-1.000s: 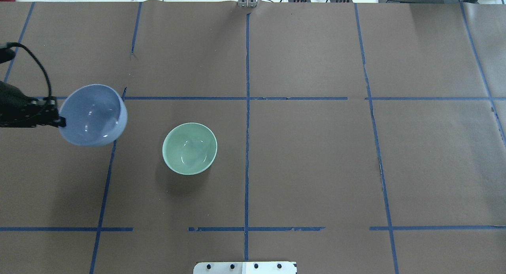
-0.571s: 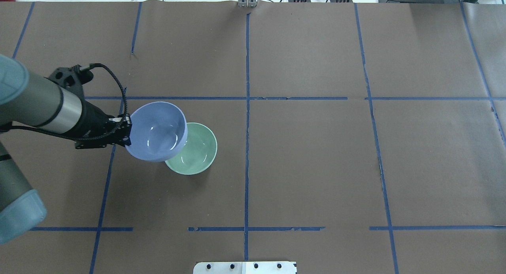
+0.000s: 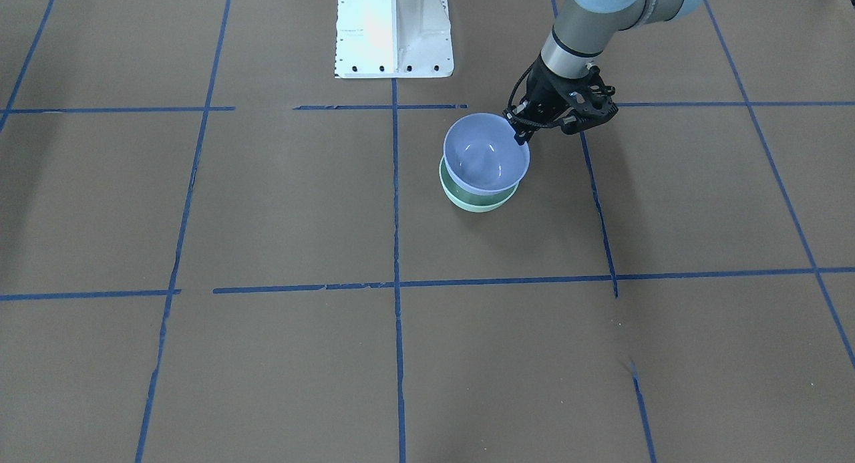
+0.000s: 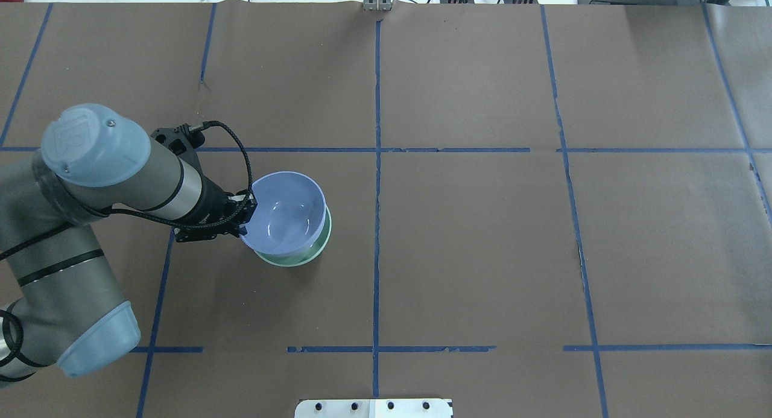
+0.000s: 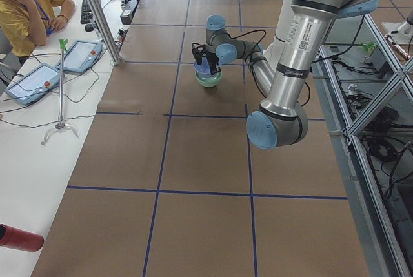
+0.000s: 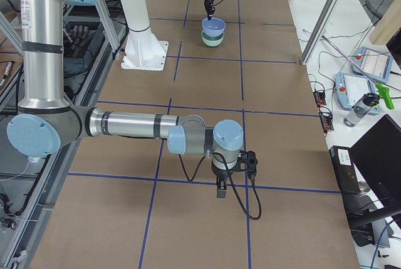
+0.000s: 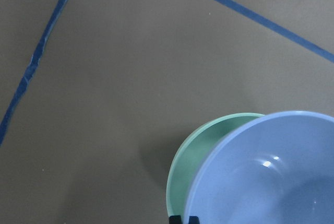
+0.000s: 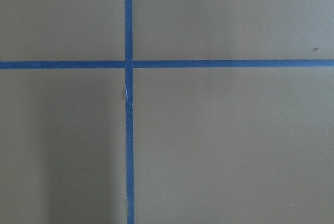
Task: Stack blue bowl on green bowl
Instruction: 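Lower the blue bowl into the green bowl with the left gripper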
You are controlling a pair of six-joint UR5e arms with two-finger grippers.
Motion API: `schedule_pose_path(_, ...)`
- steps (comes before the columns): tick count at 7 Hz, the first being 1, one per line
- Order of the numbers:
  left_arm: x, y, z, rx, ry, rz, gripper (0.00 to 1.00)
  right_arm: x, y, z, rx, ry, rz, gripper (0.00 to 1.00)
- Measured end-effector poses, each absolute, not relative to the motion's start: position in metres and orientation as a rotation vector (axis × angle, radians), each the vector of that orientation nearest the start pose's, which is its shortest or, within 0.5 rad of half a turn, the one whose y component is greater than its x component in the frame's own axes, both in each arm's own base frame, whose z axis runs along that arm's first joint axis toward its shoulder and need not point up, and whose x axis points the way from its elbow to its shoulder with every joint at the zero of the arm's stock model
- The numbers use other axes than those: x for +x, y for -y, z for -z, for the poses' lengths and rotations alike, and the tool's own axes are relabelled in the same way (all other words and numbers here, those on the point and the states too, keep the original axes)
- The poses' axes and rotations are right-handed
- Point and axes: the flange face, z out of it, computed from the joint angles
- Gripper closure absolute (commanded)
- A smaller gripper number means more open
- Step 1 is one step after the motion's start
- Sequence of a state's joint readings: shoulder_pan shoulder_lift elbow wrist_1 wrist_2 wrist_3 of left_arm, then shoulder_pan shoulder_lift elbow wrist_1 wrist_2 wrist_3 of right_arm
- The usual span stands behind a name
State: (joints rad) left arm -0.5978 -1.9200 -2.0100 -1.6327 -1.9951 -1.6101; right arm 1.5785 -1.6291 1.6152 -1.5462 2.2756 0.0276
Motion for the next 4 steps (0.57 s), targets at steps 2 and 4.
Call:
schedule_pose_path(2, 0.428, 0.384, -0.274, -0.177, -0.905, 0.410, 1.00, 0.072, 0.467, -0.667, 0.003, 0.705, -0.030, 0.00)
schedule_pose_path(4, 0.437, 0.383, -0.279, -0.176, -0.893, 0.415, 1.00, 0.072, 0.467, -0.667, 0.003, 0.704, -0.030, 0.00)
